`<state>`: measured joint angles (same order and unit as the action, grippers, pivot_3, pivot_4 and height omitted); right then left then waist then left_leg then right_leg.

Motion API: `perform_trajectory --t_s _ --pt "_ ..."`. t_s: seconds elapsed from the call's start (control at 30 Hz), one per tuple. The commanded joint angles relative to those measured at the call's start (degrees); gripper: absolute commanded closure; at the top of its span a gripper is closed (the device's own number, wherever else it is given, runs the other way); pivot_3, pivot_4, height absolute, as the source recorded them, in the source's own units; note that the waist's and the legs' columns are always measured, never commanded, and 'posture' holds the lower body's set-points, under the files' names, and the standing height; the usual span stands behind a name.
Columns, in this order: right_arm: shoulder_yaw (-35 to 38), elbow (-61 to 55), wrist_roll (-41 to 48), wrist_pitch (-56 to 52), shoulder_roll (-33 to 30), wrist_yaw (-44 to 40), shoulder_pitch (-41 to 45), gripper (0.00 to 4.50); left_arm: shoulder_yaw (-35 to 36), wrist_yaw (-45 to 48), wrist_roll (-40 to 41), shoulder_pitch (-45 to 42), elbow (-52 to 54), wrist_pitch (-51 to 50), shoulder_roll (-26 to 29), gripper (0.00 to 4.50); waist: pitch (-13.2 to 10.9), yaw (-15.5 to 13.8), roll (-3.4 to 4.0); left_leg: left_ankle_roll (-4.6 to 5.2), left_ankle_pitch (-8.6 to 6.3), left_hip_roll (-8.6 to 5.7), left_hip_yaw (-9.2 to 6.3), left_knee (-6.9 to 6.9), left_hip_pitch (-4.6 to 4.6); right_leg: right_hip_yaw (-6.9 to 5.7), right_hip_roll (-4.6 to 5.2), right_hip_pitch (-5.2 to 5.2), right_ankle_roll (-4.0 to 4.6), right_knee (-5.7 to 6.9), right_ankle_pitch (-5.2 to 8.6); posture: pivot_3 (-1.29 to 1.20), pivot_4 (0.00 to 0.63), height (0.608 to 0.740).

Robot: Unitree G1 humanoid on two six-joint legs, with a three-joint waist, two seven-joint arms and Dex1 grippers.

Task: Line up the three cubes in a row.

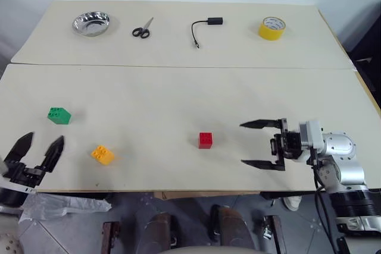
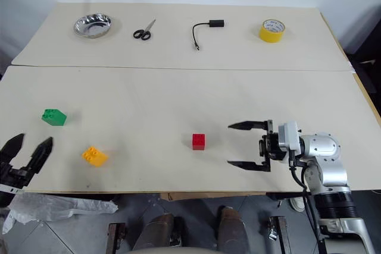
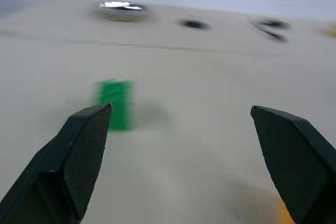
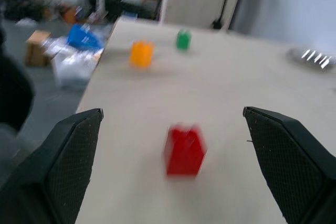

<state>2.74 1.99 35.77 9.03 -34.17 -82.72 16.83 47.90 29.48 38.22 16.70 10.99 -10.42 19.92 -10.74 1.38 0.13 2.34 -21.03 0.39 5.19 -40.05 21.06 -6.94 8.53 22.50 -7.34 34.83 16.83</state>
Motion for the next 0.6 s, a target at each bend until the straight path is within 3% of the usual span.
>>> perform_trajectory --t_s 0.03,0.2,0.33,0.43,0.6 --pt "1.48 -4.52 2.05 -1.89 2.06 3.93 0.56 0.02 4.78 -2.65 -1.22 3.45 -2.15 4.71 -1.14 0.00 0.05 -0.05 -0.08 -0.01 0.00 0.00 0.00 0.00 0.00 0.00 0.00 0.00 0.00 -0.01 0.00 0.00 0.150 0.740" --pt "1.30 -5.85 1.80 -2.51 3.57 4.71 0.85 0.02 3.21 0.22 -2.66 5.32 -5.38 9.02 -0.22 0.00 0.07 -1.16 -0.12 0.05 -0.05 -0.10 0.01 0.00 0.02 -0.01 0.00 0.01 0.00 -0.03 0.00 0.00 0.150 0.740" --pt "1.35 -4.87 1.16 -1.91 3.70 4.02 1.01 0.02 0.80 -4.40 -2.61 1.02 -2.17 8.54 -0.17 0.00 0.14 -1.88 -0.22 0.07 -0.06 -0.16 -0.05 -0.01 0.02 0.16 0.11 0.01 0.01 -0.02 0.00 0.00 0.150 0.740" --pt "1.04 -4.09 0.77 -1.70 3.49 2.98 1.10 0.02 -4.02 -12.88 -3.68 -6.05 1.73 0.39 2.52 0.00 0.18 -2.12 -0.30 0.06 -0.06 -0.14 -0.08 0.00 0.03 0.34 0.12 -0.01 0.01 -0.04 0.00 0.00 0.150 0.740" --pt "0.36 -3.74 0.52 -2.16 3.89 2.11 1.12 0.02 -10.10 -18.72 -6.55 -19.03 -6.39 -11.01 10.19 0.00 0.20 -1.95 -0.29 0.04 -0.02 -0.19 0.00 -0.01 -0.01 0.06 -0.08 0.04 0.01 0.17 0.00 0.00 0.150 0.740"
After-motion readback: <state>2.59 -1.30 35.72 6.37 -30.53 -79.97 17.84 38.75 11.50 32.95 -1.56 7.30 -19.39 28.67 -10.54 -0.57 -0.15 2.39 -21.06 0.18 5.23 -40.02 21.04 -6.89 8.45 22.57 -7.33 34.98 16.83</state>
